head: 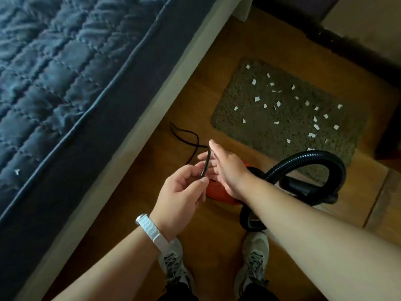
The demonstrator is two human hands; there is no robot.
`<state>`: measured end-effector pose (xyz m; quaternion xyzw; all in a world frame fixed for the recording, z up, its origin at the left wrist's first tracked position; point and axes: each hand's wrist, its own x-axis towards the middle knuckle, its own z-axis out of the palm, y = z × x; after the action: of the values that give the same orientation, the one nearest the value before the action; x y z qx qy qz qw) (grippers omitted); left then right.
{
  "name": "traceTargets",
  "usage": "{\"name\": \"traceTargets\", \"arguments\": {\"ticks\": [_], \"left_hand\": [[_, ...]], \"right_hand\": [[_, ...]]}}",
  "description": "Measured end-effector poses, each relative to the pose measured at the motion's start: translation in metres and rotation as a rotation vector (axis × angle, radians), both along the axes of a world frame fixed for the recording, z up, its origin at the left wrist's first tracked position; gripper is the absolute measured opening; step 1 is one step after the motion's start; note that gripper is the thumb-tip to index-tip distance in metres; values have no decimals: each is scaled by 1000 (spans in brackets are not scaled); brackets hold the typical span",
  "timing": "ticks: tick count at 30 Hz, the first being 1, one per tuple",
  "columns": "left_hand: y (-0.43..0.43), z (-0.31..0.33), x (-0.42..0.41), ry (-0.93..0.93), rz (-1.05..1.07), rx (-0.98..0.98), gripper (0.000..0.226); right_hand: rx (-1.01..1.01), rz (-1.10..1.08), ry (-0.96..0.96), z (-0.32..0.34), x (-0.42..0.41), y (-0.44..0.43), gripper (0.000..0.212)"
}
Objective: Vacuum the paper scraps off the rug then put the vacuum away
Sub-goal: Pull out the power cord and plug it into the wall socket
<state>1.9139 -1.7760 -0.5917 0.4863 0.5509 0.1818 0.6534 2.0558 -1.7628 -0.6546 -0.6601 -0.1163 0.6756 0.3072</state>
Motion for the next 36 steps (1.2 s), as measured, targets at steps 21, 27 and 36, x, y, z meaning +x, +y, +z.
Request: {"name": "traceTargets", "arguments": {"ticks": [21,27,36], "left_hand": [[103,167,22,-319,457,-520,56],[125,179,65,-320,491,-541,24],[65,226,65,-324,92,-105,20]], "right_hand": [[486,129,37,263,4,-31,43],[565,226,-53,264,20,-59,38],[413,121,-97,254,33,-52,24]]}}
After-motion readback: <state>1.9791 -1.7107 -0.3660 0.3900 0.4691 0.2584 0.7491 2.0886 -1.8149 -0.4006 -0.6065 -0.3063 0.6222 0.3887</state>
